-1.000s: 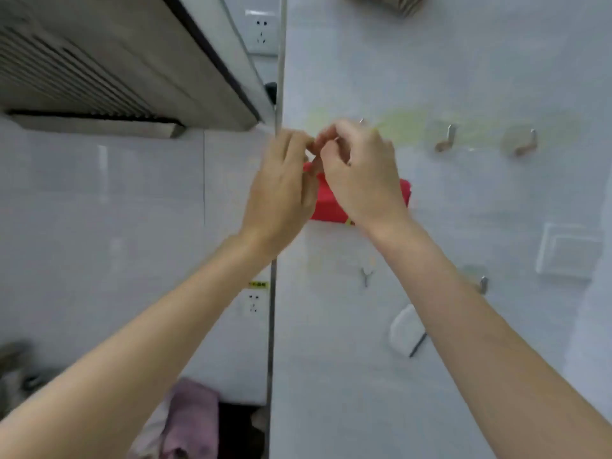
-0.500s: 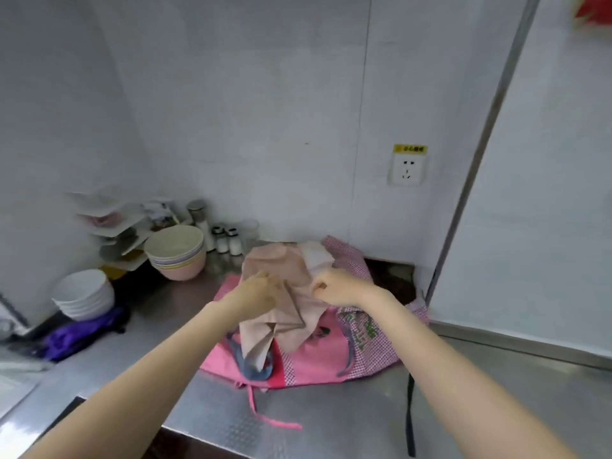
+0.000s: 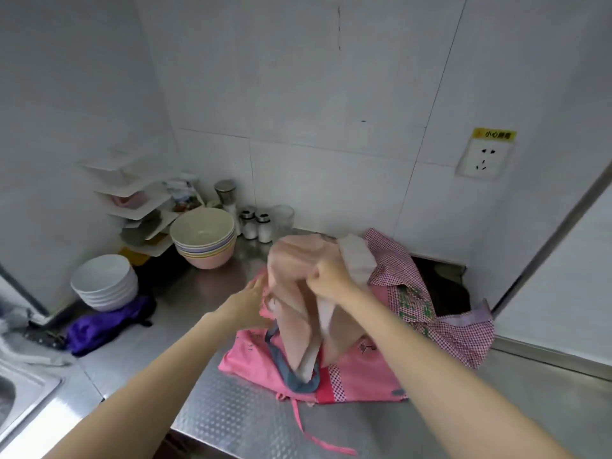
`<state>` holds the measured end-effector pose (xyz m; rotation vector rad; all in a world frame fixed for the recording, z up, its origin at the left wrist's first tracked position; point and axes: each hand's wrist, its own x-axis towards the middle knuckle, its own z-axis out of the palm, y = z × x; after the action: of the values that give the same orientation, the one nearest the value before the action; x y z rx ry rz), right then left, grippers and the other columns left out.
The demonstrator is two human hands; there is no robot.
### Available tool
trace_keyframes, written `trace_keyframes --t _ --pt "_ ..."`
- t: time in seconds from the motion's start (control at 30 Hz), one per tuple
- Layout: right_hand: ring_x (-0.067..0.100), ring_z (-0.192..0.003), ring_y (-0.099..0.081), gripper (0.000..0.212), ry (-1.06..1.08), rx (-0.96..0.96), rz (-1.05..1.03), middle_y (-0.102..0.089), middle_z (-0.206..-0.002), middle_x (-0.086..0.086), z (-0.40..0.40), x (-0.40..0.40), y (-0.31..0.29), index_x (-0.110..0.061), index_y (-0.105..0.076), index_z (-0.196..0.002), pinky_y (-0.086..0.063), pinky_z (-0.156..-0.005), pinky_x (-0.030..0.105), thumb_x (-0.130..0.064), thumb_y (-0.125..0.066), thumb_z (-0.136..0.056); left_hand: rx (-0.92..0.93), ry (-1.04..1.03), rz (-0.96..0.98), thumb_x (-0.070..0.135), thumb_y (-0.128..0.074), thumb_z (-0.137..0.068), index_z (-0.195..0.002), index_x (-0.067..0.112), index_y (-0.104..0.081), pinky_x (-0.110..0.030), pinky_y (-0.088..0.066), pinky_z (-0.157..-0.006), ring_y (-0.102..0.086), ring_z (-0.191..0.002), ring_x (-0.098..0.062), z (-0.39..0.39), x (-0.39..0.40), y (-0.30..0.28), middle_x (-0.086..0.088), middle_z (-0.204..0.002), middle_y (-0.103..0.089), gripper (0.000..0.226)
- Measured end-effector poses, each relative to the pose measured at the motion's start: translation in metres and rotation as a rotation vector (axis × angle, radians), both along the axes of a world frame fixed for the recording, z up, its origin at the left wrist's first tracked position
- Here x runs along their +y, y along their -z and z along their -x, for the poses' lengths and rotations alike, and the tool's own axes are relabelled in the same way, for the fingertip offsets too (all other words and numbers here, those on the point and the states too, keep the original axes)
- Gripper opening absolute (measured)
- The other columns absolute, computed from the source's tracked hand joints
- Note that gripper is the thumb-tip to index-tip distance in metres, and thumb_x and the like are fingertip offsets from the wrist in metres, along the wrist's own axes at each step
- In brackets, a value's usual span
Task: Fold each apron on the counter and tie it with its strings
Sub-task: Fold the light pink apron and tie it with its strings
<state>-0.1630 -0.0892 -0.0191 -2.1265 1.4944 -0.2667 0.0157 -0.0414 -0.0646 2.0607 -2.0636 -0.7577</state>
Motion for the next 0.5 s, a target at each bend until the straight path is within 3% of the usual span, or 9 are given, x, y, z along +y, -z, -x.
trace_keyframes --t 0.07,0.1,0.17,0.2,0.27,0.33,0.4,0.47,0.5 --pt "0.020 -0.081 -0.059 0.018 0.051 -0.148 0.190 -0.066 -0.081 0.014 -0.007 -0.016 -0.061 -0.005 -0.068 -0.077 -0.037 -0.065 0.026 -0.017 -0.058 -0.086 0.173 -0.044 0.054 0.063 -0.076 -0.041 -0.149 0.007 -0.005 -0.032 -0.032 -0.109 -0.031 -0.138 -0.024 -0.001 -0.016 -0.013 -0.008 -0.153 -0.020 0.141" --pt "0.018 -0.077 -0.060 0.022 0.058 -0.224 0.268 -0.068 -0.079 0.012 -0.009 -0.017 -0.095 -0.001 -0.069 -0.077 -0.038 -0.062 0.025 -0.019 -0.060 -0.086 0.245 -0.081 0.072 0.059 -0.080 -0.046 -0.149 0.007 -0.004 -0.032 -0.038 -0.105 -0.039 -0.133 -0.026 0.001 -0.022 -0.021 -0.009 -0.152 -0.021 0.138" --pt "0.014 -0.064 -0.065 0.025 0.029 -0.423 0.329 -0.069 -0.066 0.005 -0.013 -0.022 -0.158 0.000 -0.069 -0.068 -0.047 -0.062 0.021 -0.017 -0.061 -0.085 0.360 -0.184 0.056 0.029 -0.081 -0.069 -0.149 0.012 0.004 -0.029 -0.054 -0.077 -0.061 -0.101 -0.023 0.002 -0.038 -0.037 -0.003 -0.143 -0.029 0.118" --pt "0.012 -0.058 -0.065 0.025 0.015 -0.527 0.326 -0.068 -0.058 0.003 -0.014 -0.022 -0.185 -0.005 -0.068 -0.061 -0.052 -0.065 0.022 -0.014 -0.061 -0.083 0.392 -0.213 0.081 0.023 -0.079 -0.072 -0.149 0.013 0.002 -0.029 -0.055 -0.069 -0.063 -0.092 -0.023 0.002 -0.046 -0.045 -0.001 -0.137 -0.033 0.112" --pt "0.015 -0.056 -0.066 0.025 -0.010 -0.698 0.373 -0.067 -0.058 0.007 -0.010 -0.025 -0.228 -0.011 -0.067 -0.055 -0.055 -0.068 0.027 -0.008 -0.060 -0.078 0.426 -0.247 0.210 0.021 -0.080 -0.070 -0.142 0.007 -0.020 -0.042 -0.053 -0.080 -0.060 -0.103 -0.035 -0.007 -0.062 -0.055 -0.010 -0.131 -0.046 0.095" --pt "0.018 -0.061 -0.066 0.019 0.016 -0.795 0.494 -0.069 -0.066 0.013 0.003 -0.029 -0.257 -0.005 -0.070 -0.061 -0.056 -0.067 0.029 -0.007 -0.059 -0.077 0.409 -0.222 0.235 0.022 -0.082 -0.069 -0.133 0.004 -0.035 -0.045 -0.049 -0.089 -0.057 -0.111 -0.035 -0.018 -0.068 -0.062 -0.015 -0.122 -0.056 0.081" --pt "0.022 -0.070 -0.068 0.019 0.094 -0.686 0.674 -0.071 -0.077 0.017 0.024 -0.035 -0.267 0.002 -0.071 -0.072 -0.055 -0.070 0.029 -0.008 -0.057 -0.081 0.234 -0.101 0.193 0.021 -0.077 -0.074 -0.128 0.006 -0.048 -0.035 -0.046 -0.089 -0.058 -0.110 -0.029 -0.028 -0.066 -0.060 -0.012 -0.116 -0.062 0.063" --pt "0.029 -0.084 -0.066 0.022 0.167 -0.236 0.715 -0.069 -0.086 0.017 0.048 -0.040 -0.246 -0.001 -0.066 -0.072 -0.048 -0.064 0.024 -0.010 -0.052 -0.086 0.089 -0.001 0.209 0.019 -0.069 -0.081 -0.112 0.006 -0.065 -0.027 -0.043 -0.082 -0.061 -0.106 -0.025 -0.036 -0.063 -0.054 -0.010 -0.107 -0.068 0.033" --pt "0.029 -0.088 -0.063 0.018 0.215 0.019 0.577 -0.065 -0.091 0.017 0.065 -0.044 -0.220 -0.005 -0.063 -0.077 -0.043 -0.058 0.020 -0.013 -0.052 -0.088 0.080 0.028 0.200 0.020 -0.067 -0.083 -0.105 0.007 -0.069 -0.024 -0.041 -0.079 -0.062 -0.104 -0.022 -0.037 -0.062 -0.049 -0.008 -0.103 -0.069 0.025"
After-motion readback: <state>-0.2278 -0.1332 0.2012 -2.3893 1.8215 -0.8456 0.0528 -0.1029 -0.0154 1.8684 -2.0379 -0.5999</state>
